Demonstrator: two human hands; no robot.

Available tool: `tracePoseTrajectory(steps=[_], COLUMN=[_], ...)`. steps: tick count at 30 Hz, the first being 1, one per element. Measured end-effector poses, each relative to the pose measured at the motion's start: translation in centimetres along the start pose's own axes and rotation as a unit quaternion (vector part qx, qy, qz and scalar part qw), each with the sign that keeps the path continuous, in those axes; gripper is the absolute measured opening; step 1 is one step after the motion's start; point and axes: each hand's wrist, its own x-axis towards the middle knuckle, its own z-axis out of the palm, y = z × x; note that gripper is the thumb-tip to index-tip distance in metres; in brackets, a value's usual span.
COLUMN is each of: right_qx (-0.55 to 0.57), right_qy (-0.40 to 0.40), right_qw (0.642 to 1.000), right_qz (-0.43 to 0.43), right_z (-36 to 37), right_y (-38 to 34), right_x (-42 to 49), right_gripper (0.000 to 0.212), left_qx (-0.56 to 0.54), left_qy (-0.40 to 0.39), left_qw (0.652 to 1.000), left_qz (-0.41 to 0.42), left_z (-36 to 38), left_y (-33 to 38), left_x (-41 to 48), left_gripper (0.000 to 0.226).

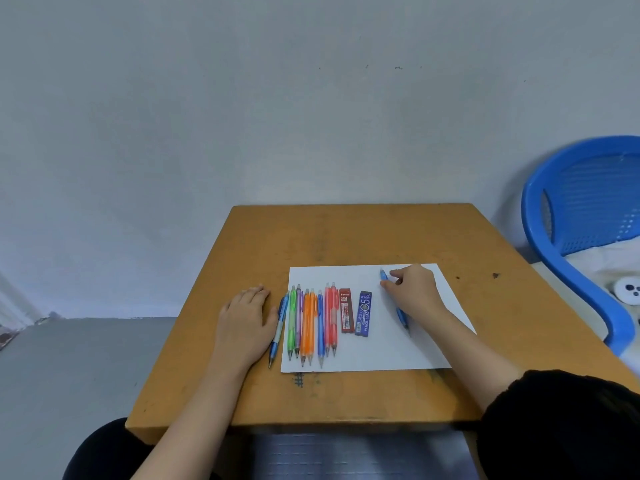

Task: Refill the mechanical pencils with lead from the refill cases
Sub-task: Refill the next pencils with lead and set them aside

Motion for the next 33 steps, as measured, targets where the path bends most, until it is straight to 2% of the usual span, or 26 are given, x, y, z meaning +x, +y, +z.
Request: tracePoseTrajectory(steps=[5,15,22,33], right_qx=[-0.062,-0.132,-0.130,-0.130], right_qy=[0.004,0.022,0.011,0.092], right_qw=[0.996,0.982,0.982,0.983], right_qz=[-0.065,-0.133,-0.133,-0.087], right_z=[-0.6,-0.4,0.2,-0.3], right_y=[1.1,1.2,0.8,2.6], right_x=[-2.5,-5.6,-5.1,-3.2], right_gripper=[0.048,0.040,0.036,0.027], left_qx=[0.006,0.007,0.009,0.006], left_qy=[-0.002,0.003,0.000,-0.003], left_qw=[1.000,1.000,1.000,1.000], left_qz=[-0.001,0.002,0.000,-0.002], left_z=[0.1,0.2,0.1,0.1], left_y=[0.0,0.0,0.1,0.1], left_x=[0.0,0.0,0.0,-0.1], left_gripper=[0.050,0.049,0.049,0.050])
